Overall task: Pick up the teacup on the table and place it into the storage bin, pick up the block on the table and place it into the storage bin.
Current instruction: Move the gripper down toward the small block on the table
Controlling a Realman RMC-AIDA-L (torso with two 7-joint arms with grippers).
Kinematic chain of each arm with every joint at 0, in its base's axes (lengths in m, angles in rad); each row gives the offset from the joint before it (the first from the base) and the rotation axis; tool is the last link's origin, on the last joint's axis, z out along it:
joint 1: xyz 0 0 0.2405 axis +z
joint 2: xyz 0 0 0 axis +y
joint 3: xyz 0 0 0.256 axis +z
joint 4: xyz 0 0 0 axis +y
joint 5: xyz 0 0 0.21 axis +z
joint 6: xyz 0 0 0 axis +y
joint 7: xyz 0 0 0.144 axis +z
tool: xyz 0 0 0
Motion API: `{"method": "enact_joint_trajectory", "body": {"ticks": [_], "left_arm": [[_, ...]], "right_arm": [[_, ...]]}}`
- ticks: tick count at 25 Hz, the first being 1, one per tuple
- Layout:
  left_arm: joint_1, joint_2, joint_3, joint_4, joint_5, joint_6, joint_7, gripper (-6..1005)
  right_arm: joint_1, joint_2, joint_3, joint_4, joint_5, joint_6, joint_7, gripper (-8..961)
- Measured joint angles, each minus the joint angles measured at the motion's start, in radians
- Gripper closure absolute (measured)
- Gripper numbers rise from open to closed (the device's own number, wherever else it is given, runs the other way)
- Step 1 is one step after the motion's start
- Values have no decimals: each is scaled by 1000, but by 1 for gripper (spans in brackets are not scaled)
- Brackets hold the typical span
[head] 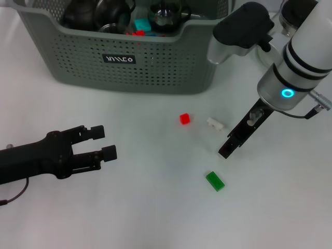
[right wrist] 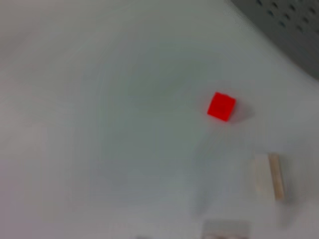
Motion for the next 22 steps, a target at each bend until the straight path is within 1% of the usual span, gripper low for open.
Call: {"method": "enact_joint_trajectory", "body": {"ticks": [6, 12, 22], "left_arm": [[-1, 1, 0, 0, 3, -13, 0, 183], [-1, 1, 0, 0, 2, -16, 3, 184], [3, 0, 0, 0, -1, -18, 5, 184]], "right_arm": [[3, 2, -3, -5, 0, -9, 41, 267], [4, 6, -13, 2, 0, 10, 50, 276], [-1, 10, -111, 6, 4, 70, 77, 292]]}}
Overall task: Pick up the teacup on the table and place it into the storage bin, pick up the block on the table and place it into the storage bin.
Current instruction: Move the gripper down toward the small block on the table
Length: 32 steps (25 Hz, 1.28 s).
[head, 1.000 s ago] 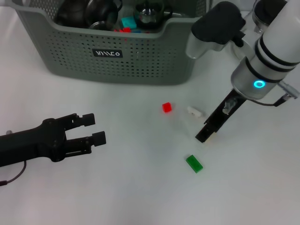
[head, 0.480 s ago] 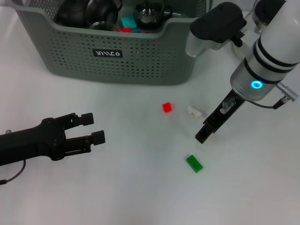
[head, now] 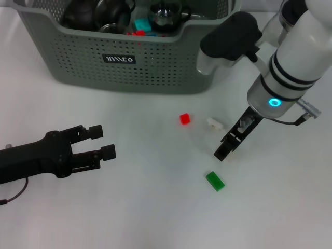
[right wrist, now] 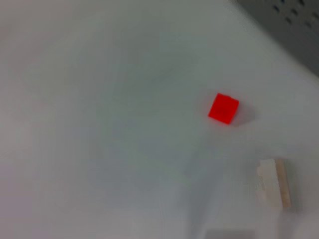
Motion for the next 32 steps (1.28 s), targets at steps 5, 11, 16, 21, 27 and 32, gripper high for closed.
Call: {"method": "enact_joint_trajectory", "body": {"ticks": [5, 11, 16, 21, 27, 32], "left_arm": [[0, 0, 0, 0, 1, 0, 0, 184], [2, 0, 0, 0, 3, 0, 1, 185], [2, 0, 0, 0, 3, 0, 0, 185], [1, 0, 0, 0, 2, 0, -2, 185], [0, 0, 0, 0, 2, 0, -4, 186], [0, 0, 0, 0, 1, 1, -5, 186]], "right_arm": [[1, 0, -33, 23, 1, 21, 11, 300], [0, -1, -36, 23, -3, 35, 26, 310], [0, -3, -37, 25, -3, 36, 27, 318], [2, -3, -37, 26, -4, 35, 27, 351], [6, -3, -38, 29, -4, 35, 27, 435], [7, -3, -40, 30, -4, 37, 27, 494]]}}
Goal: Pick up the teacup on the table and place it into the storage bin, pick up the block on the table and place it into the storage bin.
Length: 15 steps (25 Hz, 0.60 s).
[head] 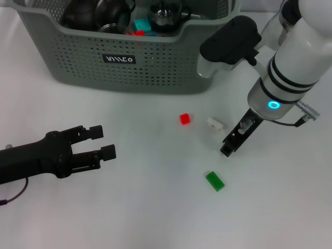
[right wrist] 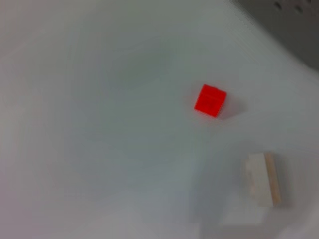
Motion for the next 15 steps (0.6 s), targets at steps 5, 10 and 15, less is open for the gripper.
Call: {"method": "enact_joint_trajectory", "body": {"ticks": [5, 10, 15], "left_arm": [[0, 0, 0, 0, -1, 1, 0, 186], [1, 0, -3, 0, -1, 1, 0, 187], [1, 1, -15, 0, -1, 0, 0, 187]], "right_arm": [[-5, -4, 11, -7, 2, 0, 0, 511], [-39, -9, 81, -71, 1, -17, -28, 516], [-144, -8, 312, -296, 80, -126, -185, 516]]}}
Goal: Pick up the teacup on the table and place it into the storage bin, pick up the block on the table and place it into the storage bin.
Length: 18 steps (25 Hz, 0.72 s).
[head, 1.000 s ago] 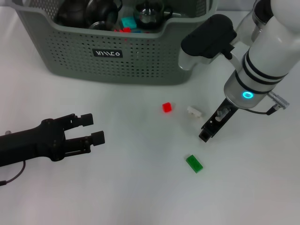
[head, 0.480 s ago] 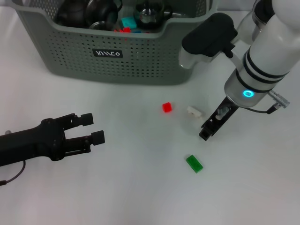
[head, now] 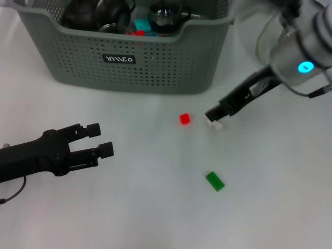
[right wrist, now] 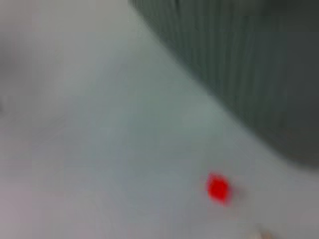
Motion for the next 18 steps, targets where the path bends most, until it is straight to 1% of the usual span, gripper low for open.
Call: {"method": "enact_joint_trajectory", "body": {"ticks": [2, 3, 7, 9, 12, 15, 17, 18], "left_arm": [[0, 0, 0, 0, -1, 1, 0, 187], [0, 0, 0, 0, -1, 0, 0, 187], [-2, 0, 0, 0, -2, 0, 0, 187], [-4, 1, 0, 0, -3, 1, 0, 187], [-8, 2, 0, -3, -3, 2, 0, 188], [-8, 2, 0, -4, -4, 1, -1, 188], [-9, 2, 0, -4, -4, 0, -1, 188], [-9, 2, 0, -5, -4, 0, -1, 188]], "right_arm": [[-29, -1, 104, -55, 104, -54, -72, 515], [-43, -2, 172, -75, 181, -90, -120, 515], [-59, -4, 364, -72, 413, -207, -260, 514], [-59, -5, 440, -58, 508, -249, -308, 514], [-61, -6, 504, -47, 634, -260, -359, 513], [-61, -8, 551, -3, 782, -254, -429, 513], [-51, -11, 573, 32, 846, -221, -458, 513], [-43, -13, 576, 43, 853, -183, -463, 512]]}}
